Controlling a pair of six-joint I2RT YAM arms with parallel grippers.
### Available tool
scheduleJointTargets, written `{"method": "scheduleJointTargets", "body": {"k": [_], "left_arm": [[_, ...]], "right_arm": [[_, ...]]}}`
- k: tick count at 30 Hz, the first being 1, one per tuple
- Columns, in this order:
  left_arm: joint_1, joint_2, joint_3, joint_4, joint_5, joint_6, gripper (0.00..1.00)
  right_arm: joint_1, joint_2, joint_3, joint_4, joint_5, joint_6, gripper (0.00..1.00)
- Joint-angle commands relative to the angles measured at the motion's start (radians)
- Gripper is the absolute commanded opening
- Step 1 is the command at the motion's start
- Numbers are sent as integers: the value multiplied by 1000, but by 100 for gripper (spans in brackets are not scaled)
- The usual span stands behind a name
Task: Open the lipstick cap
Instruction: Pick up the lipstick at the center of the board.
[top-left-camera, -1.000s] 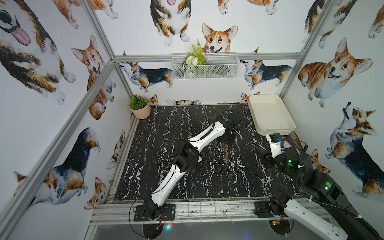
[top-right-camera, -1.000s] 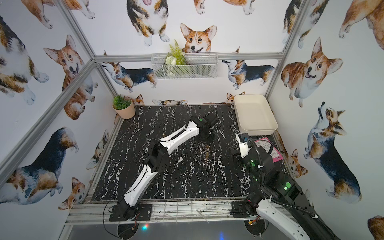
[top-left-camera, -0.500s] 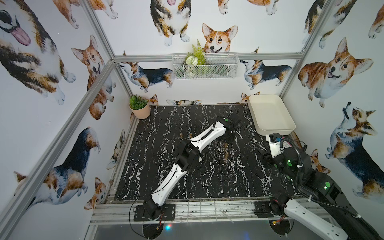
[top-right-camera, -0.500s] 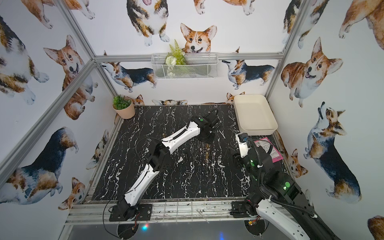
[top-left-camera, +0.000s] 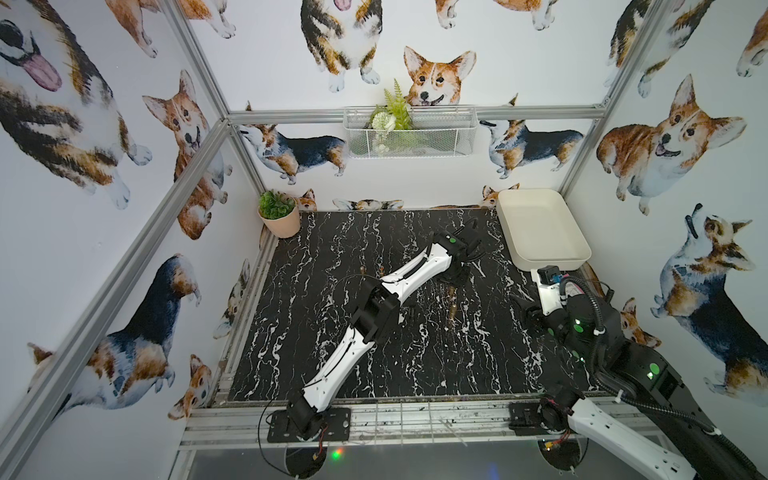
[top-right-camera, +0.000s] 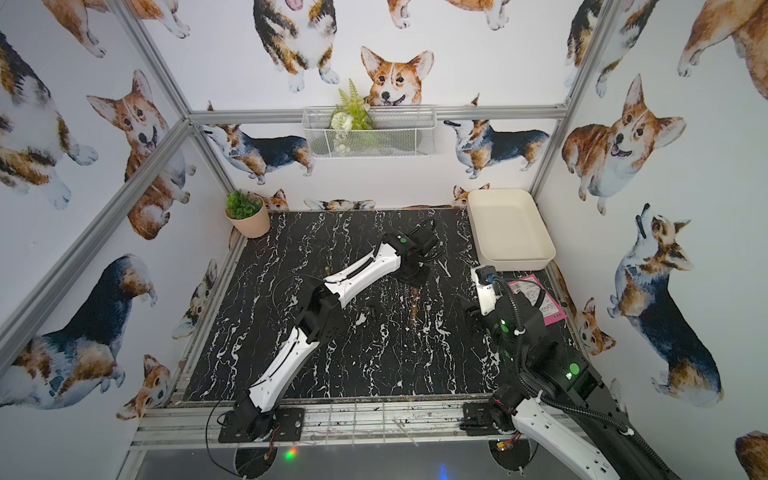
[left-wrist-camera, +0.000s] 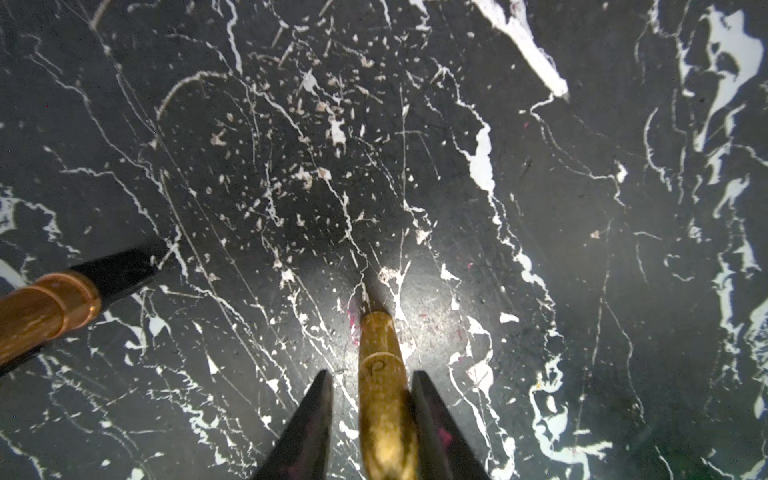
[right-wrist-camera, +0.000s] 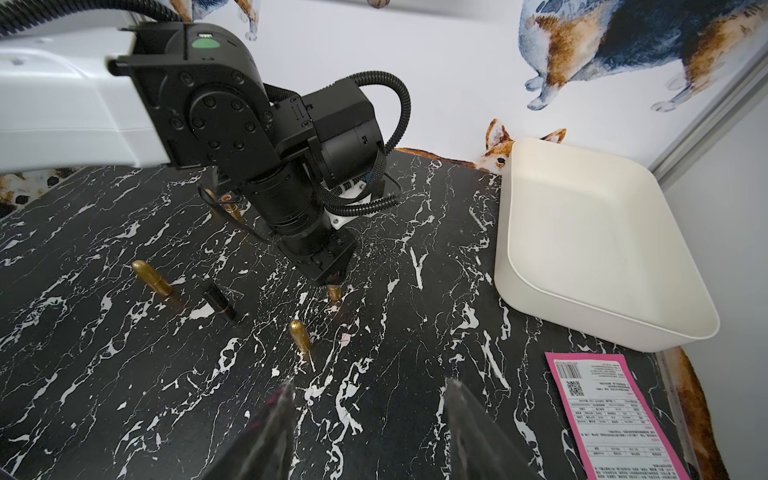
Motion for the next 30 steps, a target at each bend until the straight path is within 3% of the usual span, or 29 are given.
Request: {"method": "scheduleJointTargets", "body": {"k": [1,14,25,30], "left_arm": [[1,2,0,-13,-2,-1,32],[1,-4,2,-31,2,6,16],[28,-117,26,-87,56,21,16],[38,-190,74,-171,152,22,16]], "right_arm": [[0,-1,-1,31,5,-9,60],[-1,-4,-5,41,4,-13,60],[-1,4,0,49,-22,-25,60],[-1,34,4,73,-134,-55,60]]}}
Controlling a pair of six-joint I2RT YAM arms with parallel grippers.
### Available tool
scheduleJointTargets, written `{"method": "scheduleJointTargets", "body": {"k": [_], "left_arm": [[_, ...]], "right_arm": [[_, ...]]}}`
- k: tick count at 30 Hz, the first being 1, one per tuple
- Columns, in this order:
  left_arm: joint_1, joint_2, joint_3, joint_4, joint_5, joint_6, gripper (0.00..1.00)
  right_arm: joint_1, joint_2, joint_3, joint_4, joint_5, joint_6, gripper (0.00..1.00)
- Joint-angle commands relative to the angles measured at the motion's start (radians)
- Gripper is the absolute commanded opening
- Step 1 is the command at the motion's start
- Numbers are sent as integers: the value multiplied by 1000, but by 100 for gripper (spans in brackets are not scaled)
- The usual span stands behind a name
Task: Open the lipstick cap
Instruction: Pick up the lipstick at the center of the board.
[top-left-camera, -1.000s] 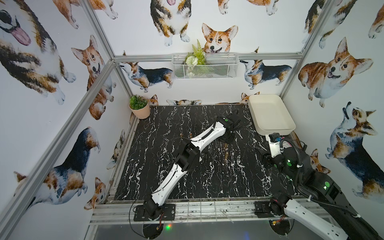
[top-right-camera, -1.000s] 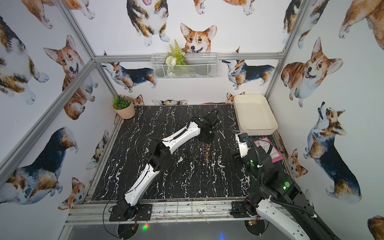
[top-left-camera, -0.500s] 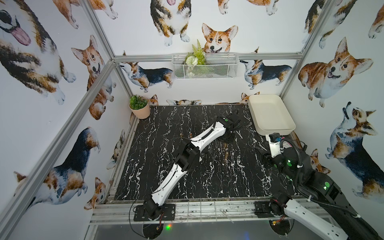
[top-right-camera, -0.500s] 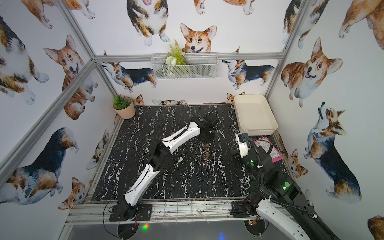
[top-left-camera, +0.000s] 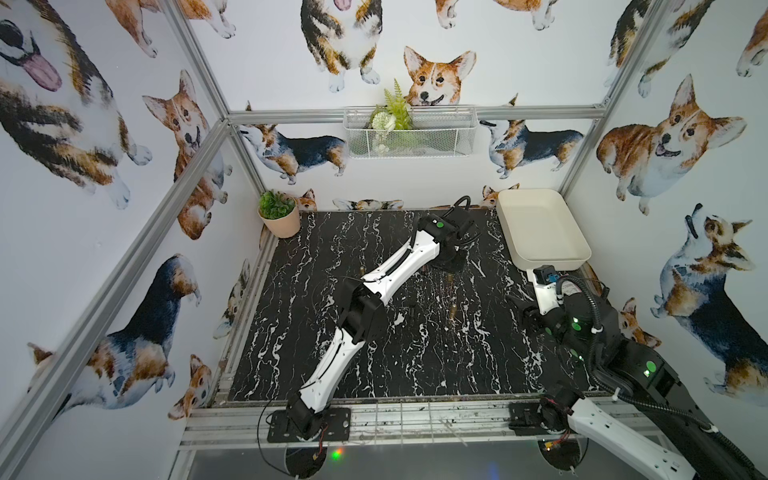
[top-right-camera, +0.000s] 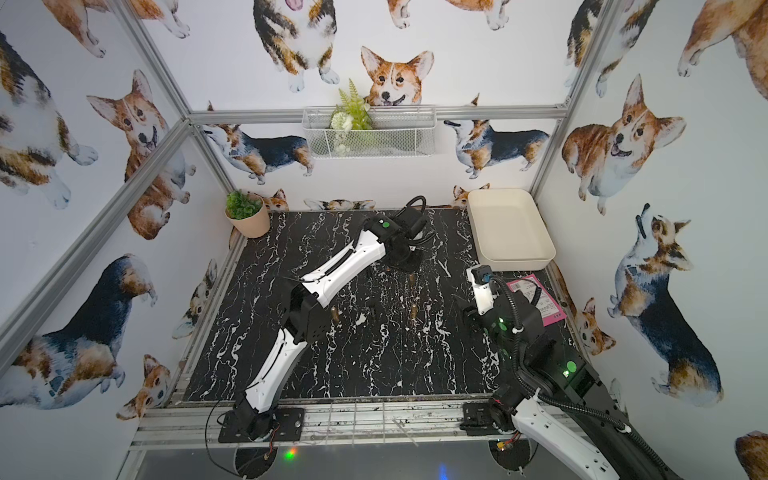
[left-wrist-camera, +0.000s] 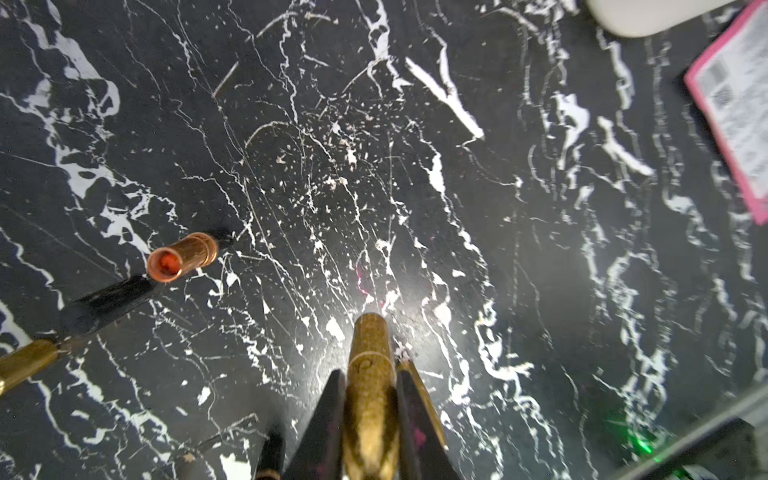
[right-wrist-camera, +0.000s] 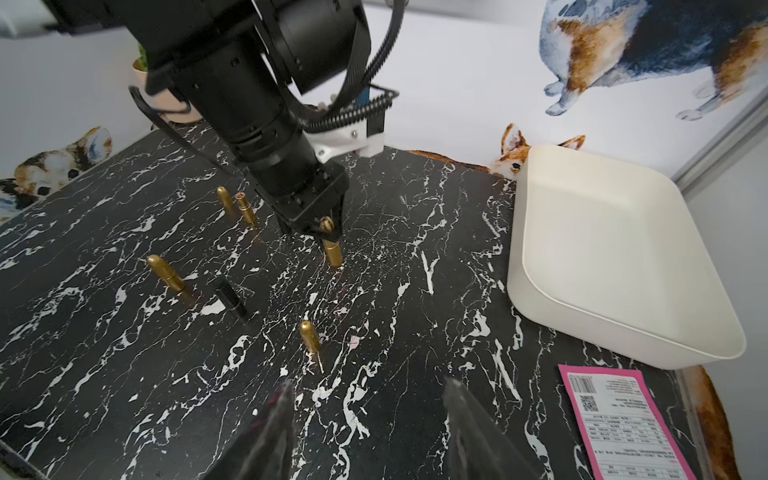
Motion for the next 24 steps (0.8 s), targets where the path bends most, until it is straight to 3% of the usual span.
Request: {"method": "scheduleJointTargets", "body": {"k": [1,12,24], "left_arm": [[2,-48,23,-98,99,10,16],[2,-284,-63,-137,266,-1,16],[-8,-436,-165,-99,435,-18,11]], "right_arm": [[-1,24,10,50,-96,-28,60],[-1,118,25,105,-276,-77,59],[0,227,61,183,-412,-99,56]]}}
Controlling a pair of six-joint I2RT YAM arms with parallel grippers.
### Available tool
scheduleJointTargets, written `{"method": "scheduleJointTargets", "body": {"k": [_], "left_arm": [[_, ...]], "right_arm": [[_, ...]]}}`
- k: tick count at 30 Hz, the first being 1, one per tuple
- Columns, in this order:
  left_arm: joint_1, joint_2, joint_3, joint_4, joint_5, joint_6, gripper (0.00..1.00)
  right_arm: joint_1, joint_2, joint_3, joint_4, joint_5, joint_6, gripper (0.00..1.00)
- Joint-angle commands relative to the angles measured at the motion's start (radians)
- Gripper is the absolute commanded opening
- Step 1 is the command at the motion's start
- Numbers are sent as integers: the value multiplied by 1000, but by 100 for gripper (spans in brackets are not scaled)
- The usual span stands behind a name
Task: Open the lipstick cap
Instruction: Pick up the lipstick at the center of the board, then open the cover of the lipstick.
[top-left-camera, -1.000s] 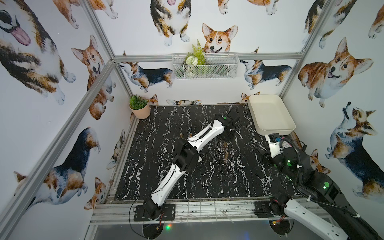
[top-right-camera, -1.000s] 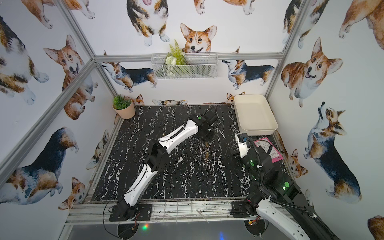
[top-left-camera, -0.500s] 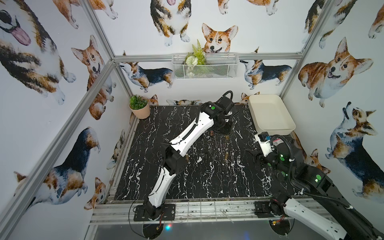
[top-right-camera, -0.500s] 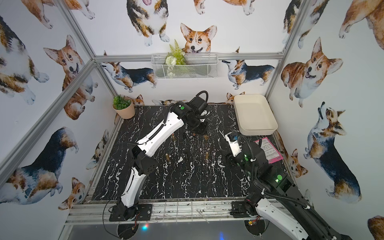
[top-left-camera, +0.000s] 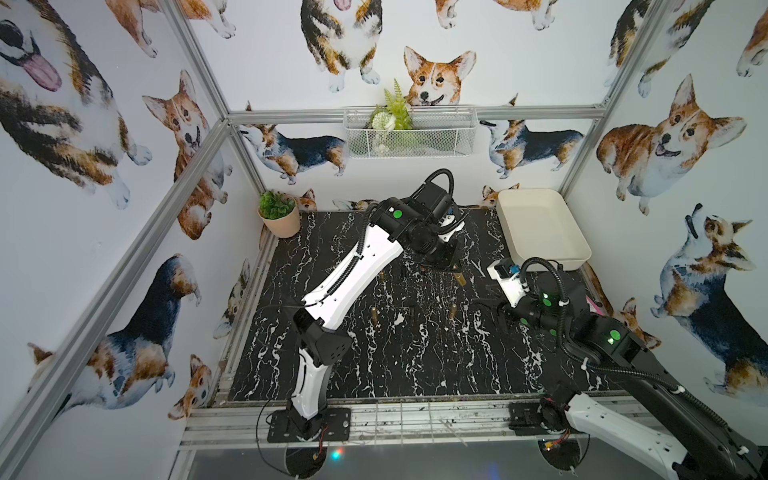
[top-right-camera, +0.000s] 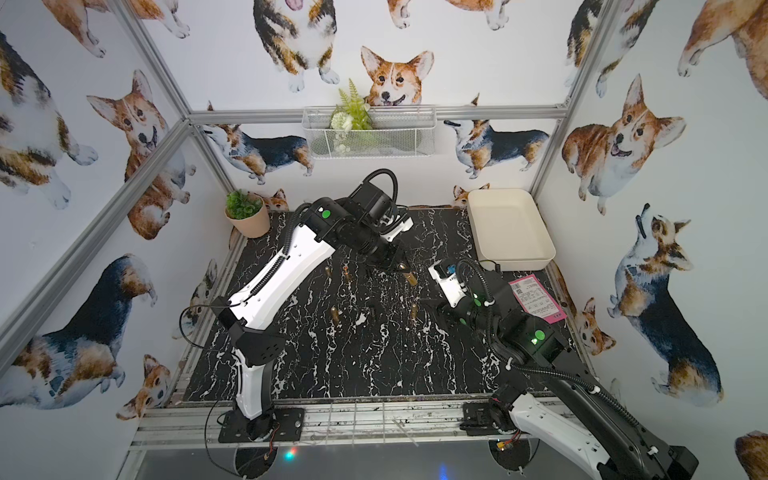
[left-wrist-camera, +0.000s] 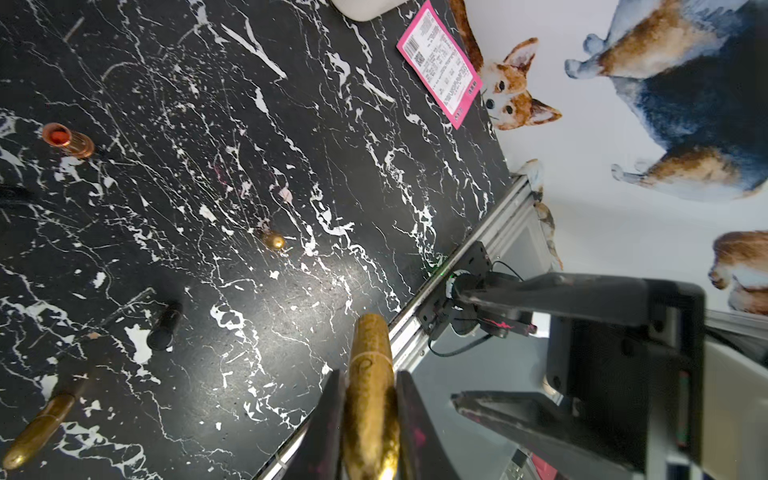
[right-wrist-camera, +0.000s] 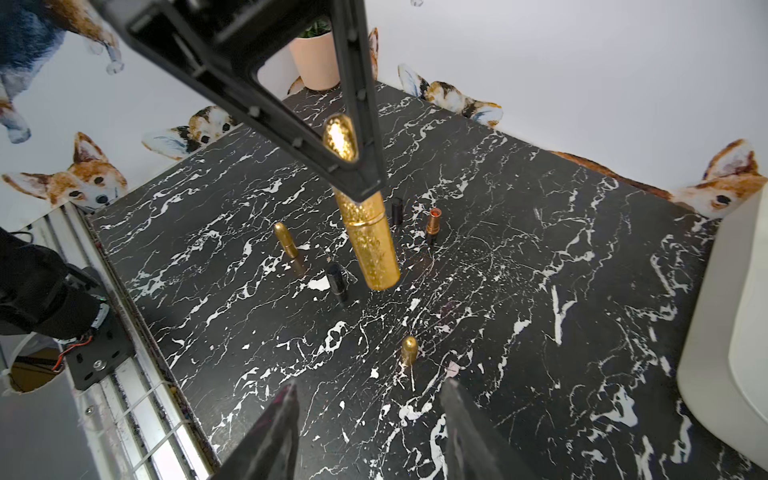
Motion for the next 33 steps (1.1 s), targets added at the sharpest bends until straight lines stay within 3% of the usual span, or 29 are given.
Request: {"method": "scheduleJointTargets", "body": {"k": [1,11,19,24,28,30,33], "left_arm": [[-11,-35,-28,22,68,-8,11],[-28,-63,-65,63,143,-35,12],[-40,-63,-61,56,157,-38,13],[-41,-56,-60,55,167,-36,13],[-41,-55,-54,54,170,-35,8],[-40,-51,-54,49,165,-30,0],[-35,-46,-54,42,154,-27,0]], "right_arm": [[-1,35,25,63,-57,-29,55],[-1,75,41,90,-83,-50,53],[-1,82,45,94,-82,-57,45],[0,90,50,85,-92,-57,32],[-1,105,63,67,-98,-54,21],[0,113,71,57,-104,-50,15],[0,123,78,45,-113,-47,8]]}}
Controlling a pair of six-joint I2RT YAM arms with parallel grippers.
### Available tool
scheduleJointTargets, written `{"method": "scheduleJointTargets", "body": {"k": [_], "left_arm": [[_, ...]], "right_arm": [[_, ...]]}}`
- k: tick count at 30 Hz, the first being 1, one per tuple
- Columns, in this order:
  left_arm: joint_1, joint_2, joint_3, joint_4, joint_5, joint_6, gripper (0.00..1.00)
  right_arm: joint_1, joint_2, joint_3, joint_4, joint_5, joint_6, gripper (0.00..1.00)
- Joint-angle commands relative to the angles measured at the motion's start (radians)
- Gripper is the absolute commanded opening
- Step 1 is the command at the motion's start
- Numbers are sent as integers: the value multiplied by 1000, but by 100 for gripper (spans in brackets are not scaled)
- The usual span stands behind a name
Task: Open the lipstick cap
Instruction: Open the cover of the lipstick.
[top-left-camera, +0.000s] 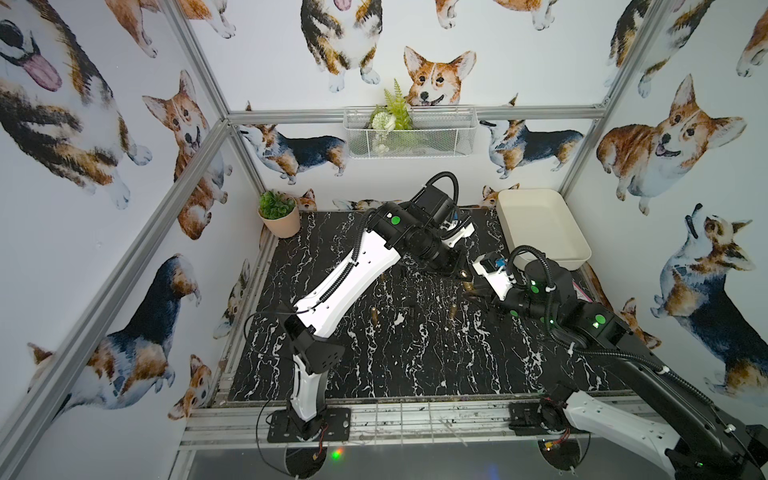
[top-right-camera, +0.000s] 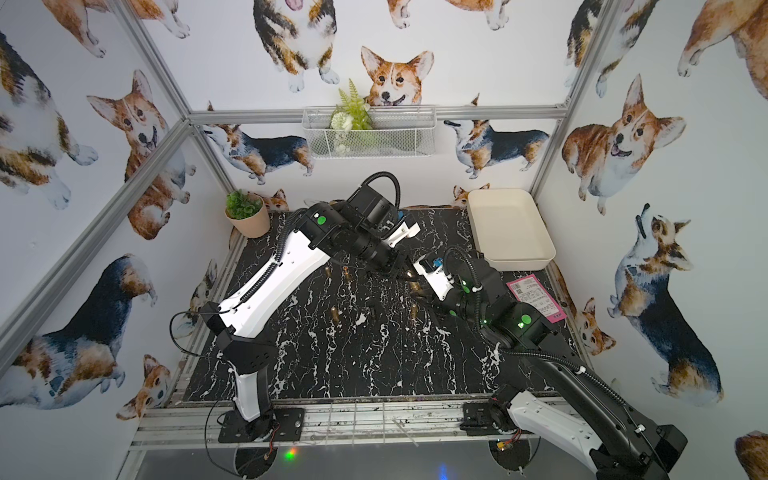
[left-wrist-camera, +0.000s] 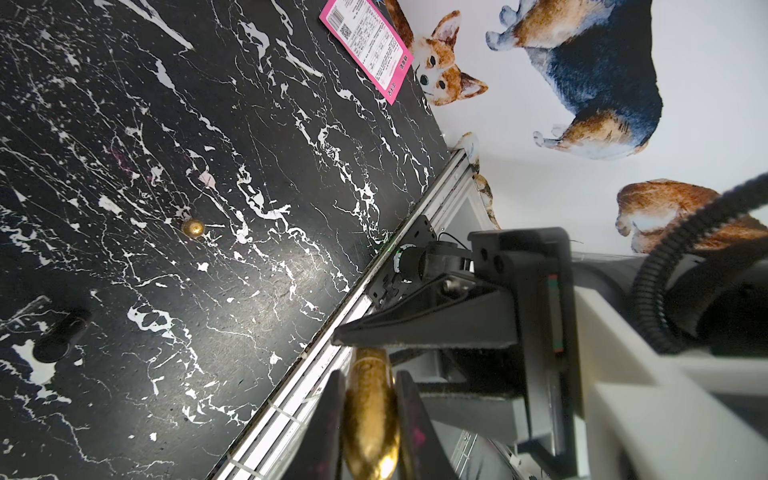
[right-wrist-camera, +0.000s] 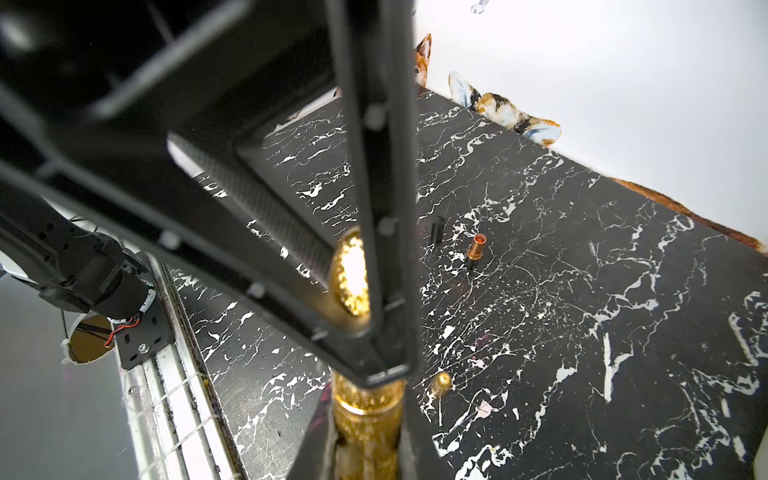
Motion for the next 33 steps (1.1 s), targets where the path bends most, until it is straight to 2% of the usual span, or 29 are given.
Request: {"method": "scheduleJointTargets", "body": {"k": [1,11,24,27,33], "left_arm": [[2,4,6,-12,25,7,0],[39,-2,24,-20,0,5,0],[87,-1,52,-16,-29,-5,0],[88,13,61,-9,-110,-3,0],[88,117,36,41,-363,5,0]], "right_arm": [[0,11,20,4,-10,1,7],[-1,-21,-13,-28,12,39,0],[0,-49,-37,-47,4,64,0],[-1,-68,-36,-43,20,68,0],[0,-162,-38,-36,77,82,0]]}}
